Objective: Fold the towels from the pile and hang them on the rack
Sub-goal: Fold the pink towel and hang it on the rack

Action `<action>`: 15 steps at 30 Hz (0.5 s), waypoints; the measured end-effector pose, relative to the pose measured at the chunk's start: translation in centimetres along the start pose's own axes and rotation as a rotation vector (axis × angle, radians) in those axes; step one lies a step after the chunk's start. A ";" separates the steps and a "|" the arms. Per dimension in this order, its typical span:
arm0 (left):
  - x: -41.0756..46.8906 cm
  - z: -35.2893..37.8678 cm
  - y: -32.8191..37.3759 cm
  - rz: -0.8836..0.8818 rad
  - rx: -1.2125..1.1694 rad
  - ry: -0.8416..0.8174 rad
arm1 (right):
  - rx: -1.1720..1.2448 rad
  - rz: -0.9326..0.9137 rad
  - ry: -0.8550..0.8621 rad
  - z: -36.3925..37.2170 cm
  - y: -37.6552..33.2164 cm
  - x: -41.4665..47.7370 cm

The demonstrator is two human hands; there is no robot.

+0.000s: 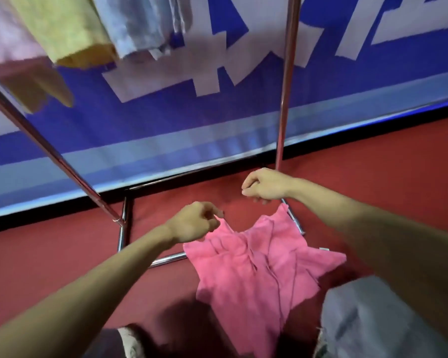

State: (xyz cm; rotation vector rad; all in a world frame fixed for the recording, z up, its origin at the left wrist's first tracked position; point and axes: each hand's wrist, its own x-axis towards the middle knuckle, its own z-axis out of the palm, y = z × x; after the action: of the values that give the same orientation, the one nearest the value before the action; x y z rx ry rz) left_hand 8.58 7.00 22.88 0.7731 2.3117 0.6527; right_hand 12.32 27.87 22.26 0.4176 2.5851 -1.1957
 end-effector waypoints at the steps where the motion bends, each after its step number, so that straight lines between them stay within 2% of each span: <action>1: 1.2 1.1 -1.1 -0.017 -0.014 -0.030 | -0.010 0.034 -0.022 1.2 1.6 1.1; 7: 8.0 8.0 -8.0 -0.151 -0.079 -0.174 | -0.056 0.269 -0.112 8.3 12.2 6.0; 11: 11.2 11.4 -10.8 -0.206 -0.131 -0.237 | -0.101 0.394 -0.104 13.3 18.3 7.5; 15: 12.6 13.5 -12.9 -0.216 -0.141 -0.271 | -0.185 0.456 -0.041 18.5 20.8 7.5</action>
State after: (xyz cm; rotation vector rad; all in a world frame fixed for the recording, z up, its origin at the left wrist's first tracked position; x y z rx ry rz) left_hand 4.93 9.51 0.82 0.5033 2.0412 0.5682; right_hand 15.06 27.58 -6.45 0.8705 2.3558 -0.7919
